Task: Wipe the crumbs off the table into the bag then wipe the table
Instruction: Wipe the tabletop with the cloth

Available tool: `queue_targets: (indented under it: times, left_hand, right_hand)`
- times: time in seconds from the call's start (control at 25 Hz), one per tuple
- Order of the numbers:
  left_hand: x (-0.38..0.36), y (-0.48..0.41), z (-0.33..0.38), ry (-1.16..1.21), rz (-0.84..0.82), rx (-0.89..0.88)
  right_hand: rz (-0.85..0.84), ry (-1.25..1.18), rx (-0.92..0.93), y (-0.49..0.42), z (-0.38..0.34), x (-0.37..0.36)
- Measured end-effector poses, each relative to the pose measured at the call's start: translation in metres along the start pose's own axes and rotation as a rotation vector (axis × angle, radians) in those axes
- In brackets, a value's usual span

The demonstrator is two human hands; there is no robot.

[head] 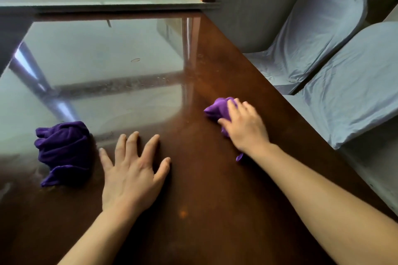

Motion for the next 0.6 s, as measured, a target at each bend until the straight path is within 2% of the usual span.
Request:
queue_targets:
  times: [0.08,0.2,0.28,0.4,0.48,0.52,0.6]
  left_hand:
    - [-0.001,0.0,0.002,-0.018,0.002,-0.004]
    - [-0.001,-0.001,0.003,-0.042,-0.01,0.001]
    - [0.001,-0.001,0.001,-0.031,-0.029,0.01]
    - [0.013,0.004,0.001,0.093,-0.015,0.03]
    - [0.025,0.006,-0.003,0.25,0.026,0.026]
    - [0.03,0.006,-0.01,0.303,0.043,0.018]
    - [0.035,0.003,-0.03,0.292,0.052,-0.017]
  right_hand:
    - [0.033,0.003,-0.174,-0.033,0.01,-0.004]
    - [0.105,-0.064,-0.136,-0.059,-0.036,-0.004]
    - [0.087,-0.134,0.018,-0.051,-0.076,-0.005]
    - [-0.014,-0.221,0.389,0.023,-0.137,-0.013]
    - [-0.056,-0.202,0.56,0.04,-0.132,-0.014]
    - [-0.029,-0.166,0.556,0.026,-0.12,-0.013]
    - [0.011,-0.098,0.345,-0.022,-0.098,-0.011]
Point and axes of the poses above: each hand's wrist, its own y-axis away from the middle knuckle, its own x-axis out of the back of the hand, z = x × y, the point moved 6 cm from there along -y, towards the middle knuckle, and after that the axes turned 5 degrees about x, right-handed, at the moved point
